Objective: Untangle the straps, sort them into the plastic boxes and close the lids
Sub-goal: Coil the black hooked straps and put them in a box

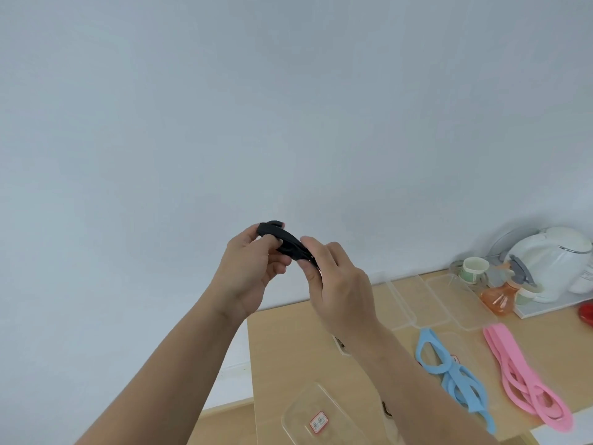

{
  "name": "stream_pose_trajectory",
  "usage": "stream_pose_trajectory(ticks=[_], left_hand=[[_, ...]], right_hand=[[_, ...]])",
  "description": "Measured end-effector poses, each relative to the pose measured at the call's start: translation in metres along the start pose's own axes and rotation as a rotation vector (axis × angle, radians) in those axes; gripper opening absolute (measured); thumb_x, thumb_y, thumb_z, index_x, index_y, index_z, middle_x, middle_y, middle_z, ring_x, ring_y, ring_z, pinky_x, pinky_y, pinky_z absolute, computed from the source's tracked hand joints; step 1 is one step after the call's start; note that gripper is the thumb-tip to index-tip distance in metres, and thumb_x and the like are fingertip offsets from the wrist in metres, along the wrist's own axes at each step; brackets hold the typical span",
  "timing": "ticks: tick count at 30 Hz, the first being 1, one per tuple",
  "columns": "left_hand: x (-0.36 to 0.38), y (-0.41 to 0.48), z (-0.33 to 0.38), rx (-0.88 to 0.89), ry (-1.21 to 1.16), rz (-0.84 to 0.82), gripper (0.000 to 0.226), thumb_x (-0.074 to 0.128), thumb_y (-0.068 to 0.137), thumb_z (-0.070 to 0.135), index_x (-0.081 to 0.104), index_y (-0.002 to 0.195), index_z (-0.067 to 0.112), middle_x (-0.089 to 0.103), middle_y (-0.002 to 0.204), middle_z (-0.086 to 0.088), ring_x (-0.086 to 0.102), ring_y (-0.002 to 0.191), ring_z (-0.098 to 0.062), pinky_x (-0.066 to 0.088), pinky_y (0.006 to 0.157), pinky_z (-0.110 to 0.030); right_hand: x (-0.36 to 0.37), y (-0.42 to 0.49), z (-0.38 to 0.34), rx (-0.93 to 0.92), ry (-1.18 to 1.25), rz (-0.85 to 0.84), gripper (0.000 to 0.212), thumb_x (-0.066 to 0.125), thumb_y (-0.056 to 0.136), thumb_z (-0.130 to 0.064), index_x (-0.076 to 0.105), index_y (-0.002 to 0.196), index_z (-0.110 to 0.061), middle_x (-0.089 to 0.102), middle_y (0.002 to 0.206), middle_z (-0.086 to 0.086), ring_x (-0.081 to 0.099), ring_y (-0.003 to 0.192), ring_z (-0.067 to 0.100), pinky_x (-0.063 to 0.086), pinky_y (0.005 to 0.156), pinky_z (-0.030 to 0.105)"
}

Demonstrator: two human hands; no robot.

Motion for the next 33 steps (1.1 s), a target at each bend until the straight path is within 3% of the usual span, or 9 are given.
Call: stream_pose_trajectory(ticks=[4, 8, 11, 16, 20, 23, 27, 30, 33], left_hand=[[0.003, 0.0, -0.002, -0.125, -0.117, -0.11, 0.02, 0.048, 0.097, -0.006, 0.067, 0.099, -0.003, 0.071, 0.086, -0.013, 0.058, 0.064, -0.021, 0.054, 0.06, -0.026], [0.003, -0.001, -0.001, -0.203, -0.165, -0.212, 0.019, 0.047, 0.096, -0.007, 0.064, 0.101, -0.001, 0.067, 0.088, -0.015, 0.062, 0.068, -0.024, 0.056, 0.061, -0.025], [0.003, -0.003, 0.003, -0.228, -0.173, -0.3, 0.017, 0.049, 0.086, -0.002, 0.065, 0.095, -0.002, 0.065, 0.09, -0.017, 0.063, 0.073, -0.03, 0.058, 0.062, -0.028], [-0.003, 0.0, 0.009, -0.095, 0.115, -0.375, 0.023, 0.065, 0.092, 0.016, 0.07, 0.104, -0.002, 0.07, 0.094, -0.011, 0.064, 0.074, -0.018, 0.056, 0.067, -0.02], [-0.012, 0.004, 0.014, -0.038, 0.204, -0.312, 0.022, 0.064, 0.095, 0.009, 0.07, 0.107, -0.007, 0.073, 0.092, -0.013, 0.066, 0.067, -0.017, 0.056, 0.064, -0.019], [-0.014, 0.003, 0.015, -0.034, 0.218, -0.276, 0.011, 0.065, 0.093, 0.002, 0.071, 0.101, -0.004, 0.073, 0.084, -0.012, 0.067, 0.063, -0.02, 0.056, 0.06, -0.021], [-0.016, 0.005, 0.011, -0.037, 0.233, -0.249, 0.01, 0.065, 0.093, -0.002, 0.071, 0.101, -0.004, 0.073, 0.082, -0.012, 0.066, 0.061, -0.021, 0.056, 0.059, -0.021], [-0.016, 0.007, 0.009, -0.044, 0.24, -0.247, 0.01, 0.066, 0.092, -0.001, 0.072, 0.101, -0.004, 0.073, 0.084, -0.012, 0.065, 0.06, -0.019, 0.055, 0.059, -0.021], [-0.018, 0.009, 0.009, -0.055, 0.259, -0.262, 0.011, 0.065, 0.093, -0.002, 0.071, 0.1, -0.005, 0.07, 0.083, -0.011, 0.06, 0.056, -0.018, 0.052, 0.054, -0.021]], right_hand=[[0.007, -0.003, 0.007, 0.101, 0.221, -0.075, 0.035, 0.047, 0.102, -0.049, 0.047, 0.132, -0.031, 0.062, 0.109, -0.011, 0.048, 0.058, -0.002, 0.047, 0.055, 0.026], [0.008, -0.001, 0.007, 0.133, 0.476, -0.077, 0.022, 0.054, 0.103, -0.027, 0.051, 0.125, -0.03, 0.065, 0.099, -0.016, 0.05, 0.055, 0.021, 0.046, 0.058, 0.033], [0.005, 0.0, 0.005, 0.096, 0.491, -0.053, 0.024, 0.056, 0.102, -0.014, 0.054, 0.121, -0.027, 0.062, 0.094, -0.017, 0.053, 0.064, 0.011, 0.044, 0.06, 0.023], [0.005, 0.004, 0.004, 0.043, 0.481, -0.062, 0.026, 0.057, 0.101, -0.008, 0.054, 0.121, -0.023, 0.062, 0.098, -0.015, 0.055, 0.078, -0.003, 0.039, 0.072, 0.01], [0.005, 0.004, 0.005, 0.035, 0.466, -0.138, 0.024, 0.055, 0.102, -0.028, 0.051, 0.125, -0.028, 0.057, 0.091, -0.03, 0.054, 0.07, -0.001, 0.037, 0.067, 0.01], [-0.002, 0.002, 0.008, 0.051, 0.425, -0.152, 0.042, 0.05, 0.098, -0.058, 0.046, 0.13, -0.03, 0.057, 0.085, -0.036, 0.056, 0.067, -0.006, 0.038, 0.065, 0.007], [-0.016, 0.009, 0.006, -0.042, 0.367, -0.12, 0.06, 0.053, 0.093, -0.063, 0.063, 0.12, -0.011, 0.054, 0.078, -0.041, 0.054, 0.066, -0.017, 0.037, 0.062, 0.002], [-0.018, 0.012, 0.011, -0.107, 0.318, -0.133, 0.06, 0.055, 0.092, -0.065, 0.066, 0.116, -0.011, 0.071, 0.094, -0.02, 0.065, 0.079, -0.003, 0.05, 0.068, 0.015], [-0.018, 0.016, 0.021, -0.18, 0.26, -0.166, 0.054, 0.056, 0.094, -0.058, 0.068, 0.112, -0.009, 0.073, 0.093, -0.006, 0.067, 0.077, 0.01, 0.054, 0.064, 0.026]])
Point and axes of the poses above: each hand's wrist, its own y-axis towards the middle knuckle, its own x-axis out of the palm, z = x × y, the point moved 7 cm from there along y, towards the middle knuckle
